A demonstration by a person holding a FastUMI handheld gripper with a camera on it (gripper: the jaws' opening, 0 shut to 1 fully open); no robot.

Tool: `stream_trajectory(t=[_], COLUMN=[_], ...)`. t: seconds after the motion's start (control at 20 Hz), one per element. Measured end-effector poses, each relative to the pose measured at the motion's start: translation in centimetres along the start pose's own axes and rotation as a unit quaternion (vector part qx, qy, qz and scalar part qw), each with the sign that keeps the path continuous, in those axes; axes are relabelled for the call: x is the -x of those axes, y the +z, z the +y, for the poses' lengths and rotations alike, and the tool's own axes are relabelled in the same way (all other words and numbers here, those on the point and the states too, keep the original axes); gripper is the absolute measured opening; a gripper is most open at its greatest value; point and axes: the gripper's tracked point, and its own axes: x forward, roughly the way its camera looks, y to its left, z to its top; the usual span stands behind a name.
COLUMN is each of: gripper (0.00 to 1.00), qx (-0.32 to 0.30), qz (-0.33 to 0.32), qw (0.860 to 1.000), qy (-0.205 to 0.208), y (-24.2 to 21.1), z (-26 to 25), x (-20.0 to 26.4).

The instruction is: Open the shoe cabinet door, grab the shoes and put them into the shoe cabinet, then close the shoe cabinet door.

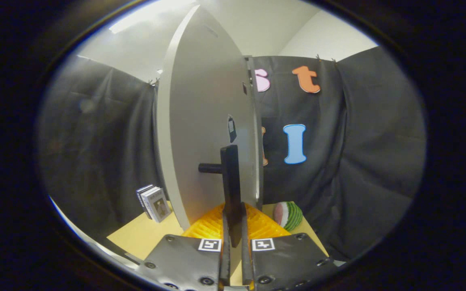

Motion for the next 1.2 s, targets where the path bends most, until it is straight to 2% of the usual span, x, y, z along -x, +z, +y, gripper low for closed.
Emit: stream_trajectory(t=[0.6,0.95,1.2], gripper=[0.06,0.05,0.06], qx=[-0.019,-0.007,0.003], qz=[-0.002,-0.008,-0.025], qw=[1.000,1.000,0.999], qy=[-0.020,0.002,-0.043], y=[0.7,1.3,1.2], z=[-7.9,-8.2,-8.3], x=[0.0,0.6,4.3])
